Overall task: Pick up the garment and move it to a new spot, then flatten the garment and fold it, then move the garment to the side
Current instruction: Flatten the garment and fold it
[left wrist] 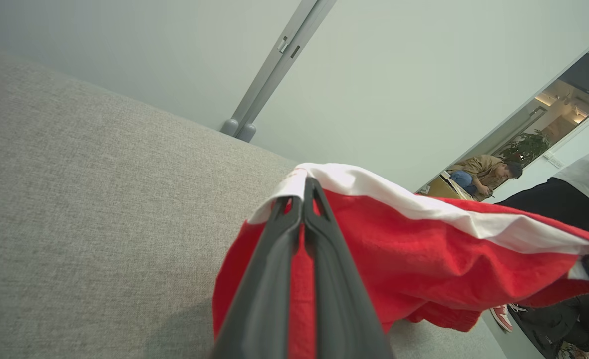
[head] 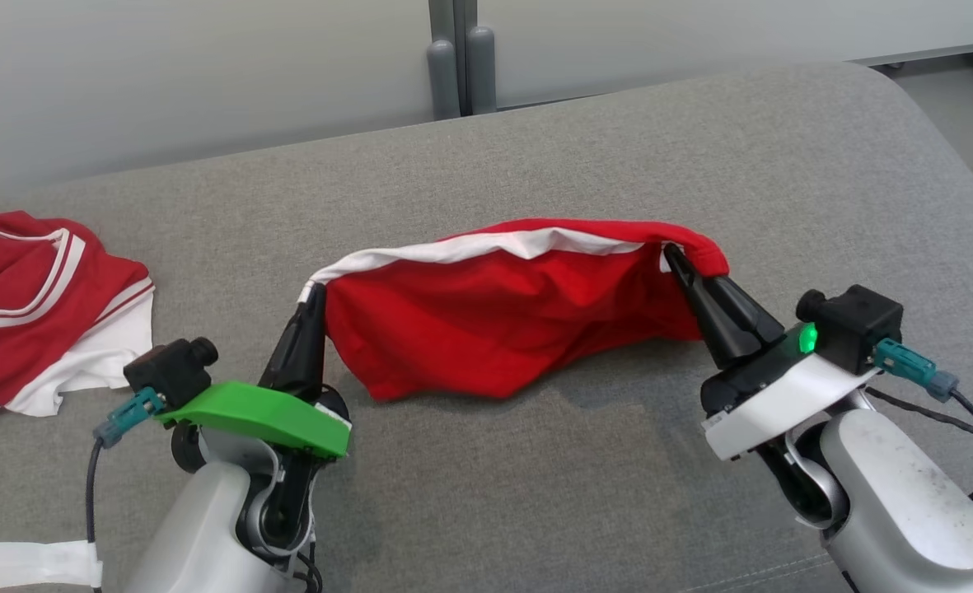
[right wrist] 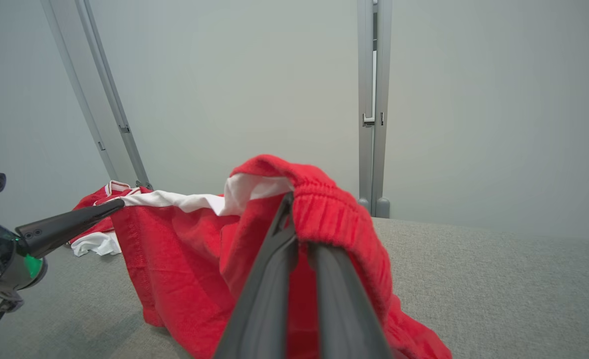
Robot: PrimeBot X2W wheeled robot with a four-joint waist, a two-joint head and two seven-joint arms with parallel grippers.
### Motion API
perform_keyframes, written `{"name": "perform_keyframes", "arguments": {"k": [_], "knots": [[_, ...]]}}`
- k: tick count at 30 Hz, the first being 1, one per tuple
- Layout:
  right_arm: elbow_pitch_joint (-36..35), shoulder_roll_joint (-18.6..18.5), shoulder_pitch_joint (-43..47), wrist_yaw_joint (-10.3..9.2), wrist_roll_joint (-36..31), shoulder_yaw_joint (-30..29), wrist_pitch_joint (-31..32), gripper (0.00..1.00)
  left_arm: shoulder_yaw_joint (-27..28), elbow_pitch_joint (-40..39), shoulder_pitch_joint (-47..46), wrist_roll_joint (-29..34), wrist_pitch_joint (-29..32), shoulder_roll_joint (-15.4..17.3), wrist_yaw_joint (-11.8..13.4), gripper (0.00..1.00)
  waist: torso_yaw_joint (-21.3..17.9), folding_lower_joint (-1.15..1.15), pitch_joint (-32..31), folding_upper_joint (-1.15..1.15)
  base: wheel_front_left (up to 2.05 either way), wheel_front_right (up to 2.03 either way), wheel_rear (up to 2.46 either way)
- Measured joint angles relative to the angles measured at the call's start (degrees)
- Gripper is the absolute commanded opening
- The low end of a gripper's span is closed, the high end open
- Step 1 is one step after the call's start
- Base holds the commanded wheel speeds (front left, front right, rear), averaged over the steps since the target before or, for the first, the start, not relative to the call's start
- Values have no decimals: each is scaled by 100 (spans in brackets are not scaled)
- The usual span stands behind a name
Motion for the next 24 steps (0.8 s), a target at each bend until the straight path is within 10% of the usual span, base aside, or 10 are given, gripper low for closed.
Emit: {"name": "perform_keyframes", "arguments": {"k": [10, 16, 24], "knots": [[-517, -625, -470, 0, 406, 80, 3, 0, 776, -1326, -122, 194, -18, 196, -85, 0, -59, 0, -225, 0, 0, 0, 0], [-537, -1289, -757, 16, 812, 1401, 1059, 0, 1028, -1716, -222, 436, -19, 490, -52, 0, -71, 0, -325, 0, 0, 0, 0], [-511, -1439, -2295, 18, 983, 942, 1421, 0, 1169, -1900, -358, 520, -15, 769, 108, 0, -93, 0, -342, 0, 0, 0, 0]]}}
